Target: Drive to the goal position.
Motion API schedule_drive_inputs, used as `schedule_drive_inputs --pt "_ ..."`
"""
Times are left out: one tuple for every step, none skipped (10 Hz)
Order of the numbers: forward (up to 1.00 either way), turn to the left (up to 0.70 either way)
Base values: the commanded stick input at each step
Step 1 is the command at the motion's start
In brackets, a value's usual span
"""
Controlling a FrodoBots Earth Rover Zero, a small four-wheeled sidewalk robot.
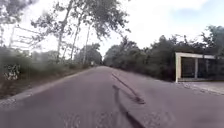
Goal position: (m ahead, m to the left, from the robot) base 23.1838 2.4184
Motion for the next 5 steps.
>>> schedule_drive_inputs --pt "1.0 0.0" --pt "1.0 0.0" --pt "1.0 0.0" --pt "1.0 0.0" --pt "1.0 0.0"
